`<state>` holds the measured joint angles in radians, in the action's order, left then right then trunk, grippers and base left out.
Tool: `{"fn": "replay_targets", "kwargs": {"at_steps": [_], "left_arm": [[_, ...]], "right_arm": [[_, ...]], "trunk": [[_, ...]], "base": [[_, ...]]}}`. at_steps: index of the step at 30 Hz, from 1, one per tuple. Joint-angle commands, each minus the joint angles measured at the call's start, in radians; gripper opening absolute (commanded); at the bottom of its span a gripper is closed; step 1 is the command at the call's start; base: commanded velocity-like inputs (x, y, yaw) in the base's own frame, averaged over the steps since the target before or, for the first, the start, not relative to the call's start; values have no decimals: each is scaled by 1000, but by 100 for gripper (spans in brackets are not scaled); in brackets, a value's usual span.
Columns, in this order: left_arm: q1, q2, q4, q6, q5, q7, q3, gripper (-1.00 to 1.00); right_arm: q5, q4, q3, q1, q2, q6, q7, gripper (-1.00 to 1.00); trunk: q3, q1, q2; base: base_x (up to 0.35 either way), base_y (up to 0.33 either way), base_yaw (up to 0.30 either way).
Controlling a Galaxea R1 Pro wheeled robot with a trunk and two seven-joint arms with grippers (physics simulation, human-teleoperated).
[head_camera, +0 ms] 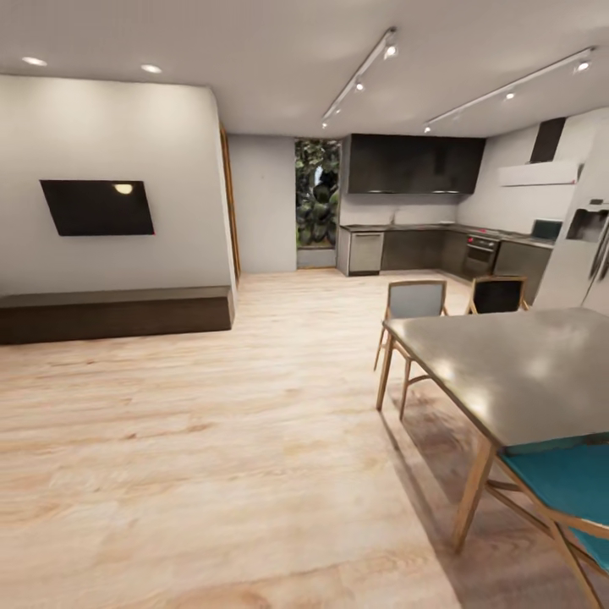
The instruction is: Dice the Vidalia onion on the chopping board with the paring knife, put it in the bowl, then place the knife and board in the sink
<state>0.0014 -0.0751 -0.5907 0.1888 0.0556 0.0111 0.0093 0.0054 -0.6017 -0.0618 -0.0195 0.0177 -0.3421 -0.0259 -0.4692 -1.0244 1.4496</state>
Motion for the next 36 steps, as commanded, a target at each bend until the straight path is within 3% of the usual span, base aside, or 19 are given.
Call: {"fn": "replay_targets", "kwargs": {"at_steps": [1,17,36], "left_arm": [[0,0,-1,1,6,1,0,100],[0,1,14,1,5,0,1,100],[0,1,16,1,4,0,1,100]], "right_arm": [[1,0,-3,0,1,-3,0,100],[1,0,-3,0,0,-3,0,100],[1,0,-3,0,-1,-3,0,100]], "trunk": [[-1,-1,0],[-1,-1,0],[-1,-1,0]], "base": [[342,0,288],[342,0,263],[345,0,16]]}}
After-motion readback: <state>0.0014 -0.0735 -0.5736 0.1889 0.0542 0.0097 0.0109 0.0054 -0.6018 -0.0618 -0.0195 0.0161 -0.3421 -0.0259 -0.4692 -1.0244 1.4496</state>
